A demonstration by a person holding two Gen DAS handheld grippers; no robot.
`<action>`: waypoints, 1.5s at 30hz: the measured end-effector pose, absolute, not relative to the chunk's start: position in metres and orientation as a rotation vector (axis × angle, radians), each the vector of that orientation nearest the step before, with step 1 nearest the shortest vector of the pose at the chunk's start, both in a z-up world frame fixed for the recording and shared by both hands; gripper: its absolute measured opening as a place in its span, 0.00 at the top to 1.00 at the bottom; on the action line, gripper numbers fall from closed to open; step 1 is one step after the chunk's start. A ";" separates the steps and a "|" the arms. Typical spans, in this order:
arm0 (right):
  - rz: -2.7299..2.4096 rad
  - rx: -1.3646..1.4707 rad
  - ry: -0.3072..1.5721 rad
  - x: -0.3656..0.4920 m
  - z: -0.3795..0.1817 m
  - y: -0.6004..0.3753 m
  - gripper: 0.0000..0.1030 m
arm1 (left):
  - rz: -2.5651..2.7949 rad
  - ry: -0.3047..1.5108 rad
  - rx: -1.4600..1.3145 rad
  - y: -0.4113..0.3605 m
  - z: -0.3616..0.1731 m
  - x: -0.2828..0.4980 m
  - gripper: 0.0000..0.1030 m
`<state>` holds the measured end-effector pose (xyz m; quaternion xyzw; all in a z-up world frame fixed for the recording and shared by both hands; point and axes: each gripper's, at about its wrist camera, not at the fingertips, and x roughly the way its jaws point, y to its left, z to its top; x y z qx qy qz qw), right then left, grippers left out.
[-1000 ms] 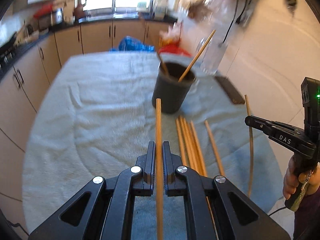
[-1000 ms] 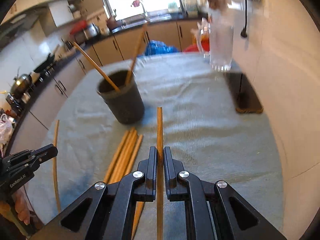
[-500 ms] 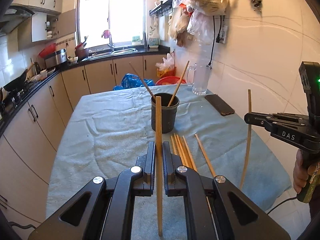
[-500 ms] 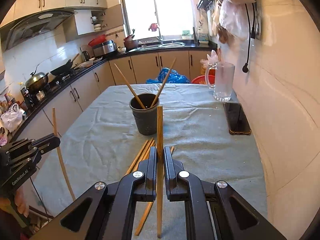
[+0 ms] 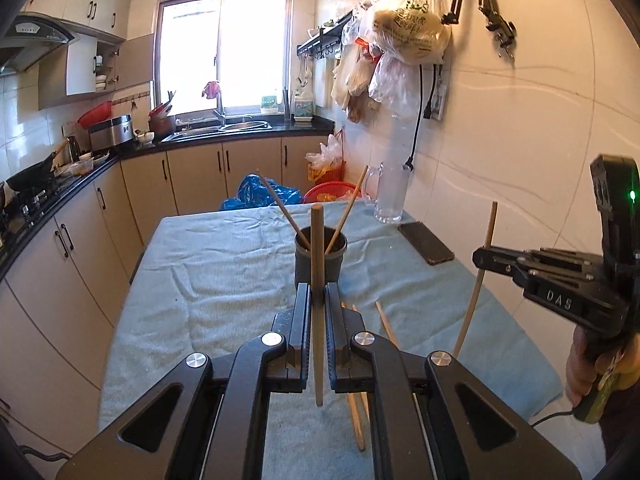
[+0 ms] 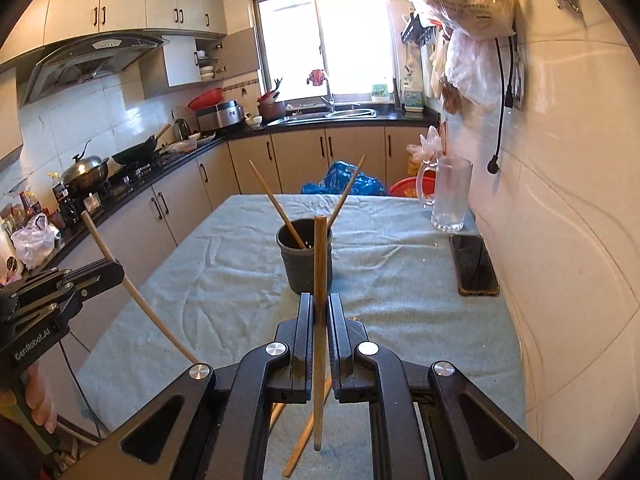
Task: Organize utensils
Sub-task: 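Lift the chopstick in the left tool and drop it into the grey cup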
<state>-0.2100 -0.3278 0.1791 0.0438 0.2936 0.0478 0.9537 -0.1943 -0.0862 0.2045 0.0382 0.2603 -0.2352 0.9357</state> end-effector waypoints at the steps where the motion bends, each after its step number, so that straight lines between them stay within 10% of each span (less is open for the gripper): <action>1: 0.097 0.088 0.593 -0.209 0.180 -0.327 0.93 | -0.480 0.530 0.075 -0.087 0.208 -0.191 0.94; 27: 0.055 0.193 0.331 -0.091 0.261 -0.328 0.93 | -0.452 0.498 -0.067 -0.141 0.281 -0.035 0.94; 45: 0.032 0.335 0.517 -0.003 0.177 -0.364 0.92 | -0.423 0.654 -0.077 -0.161 0.213 0.032 0.94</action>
